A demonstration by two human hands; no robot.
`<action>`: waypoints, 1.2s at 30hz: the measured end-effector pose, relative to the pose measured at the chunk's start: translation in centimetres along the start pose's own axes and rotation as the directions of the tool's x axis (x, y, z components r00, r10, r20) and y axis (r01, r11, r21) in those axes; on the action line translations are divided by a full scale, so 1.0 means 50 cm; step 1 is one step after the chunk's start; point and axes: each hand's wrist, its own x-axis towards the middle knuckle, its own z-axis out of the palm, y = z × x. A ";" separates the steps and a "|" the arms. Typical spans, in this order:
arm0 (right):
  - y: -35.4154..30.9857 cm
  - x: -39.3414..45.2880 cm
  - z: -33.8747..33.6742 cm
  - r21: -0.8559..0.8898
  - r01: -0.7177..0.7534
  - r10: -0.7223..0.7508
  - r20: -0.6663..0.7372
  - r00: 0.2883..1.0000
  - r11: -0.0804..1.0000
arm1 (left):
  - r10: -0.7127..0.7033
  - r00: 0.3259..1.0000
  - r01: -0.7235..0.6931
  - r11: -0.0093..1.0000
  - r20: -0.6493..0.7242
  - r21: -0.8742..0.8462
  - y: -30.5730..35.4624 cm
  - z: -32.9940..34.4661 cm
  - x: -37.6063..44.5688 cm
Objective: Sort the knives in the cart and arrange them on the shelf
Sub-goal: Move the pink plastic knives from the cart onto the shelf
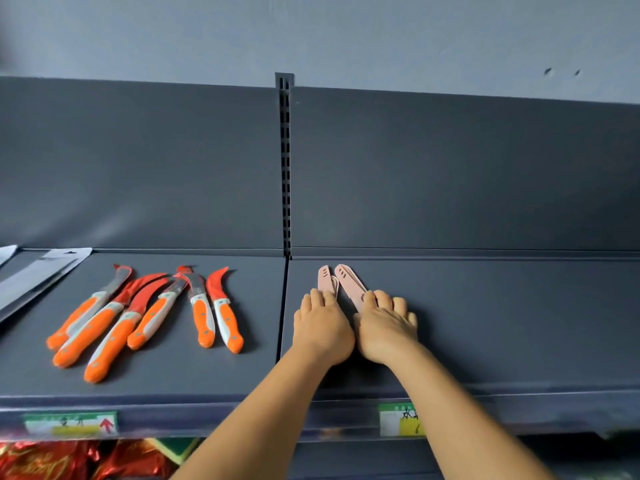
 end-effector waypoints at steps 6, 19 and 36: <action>-0.013 -0.031 -0.021 0.071 -0.045 0.045 0.002 0.999 0.996 | 0.075 0.996 -0.076 0.997 -0.045 -0.024 -0.014 -0.005 -0.012; 0.026 -0.368 -0.002 0.194 -0.133 0.173 -0.210 0.962 0.972 | 0.537 0.841 -0.537 0.844 -0.069 0.022 -0.014 -0.049 -0.293; 0.199 -0.909 0.278 0.270 -0.711 0.735 0.021 0.678 0.649 | 0.698 0.538 -0.735 0.663 0.473 -0.143 0.015 0.271 -0.722</action>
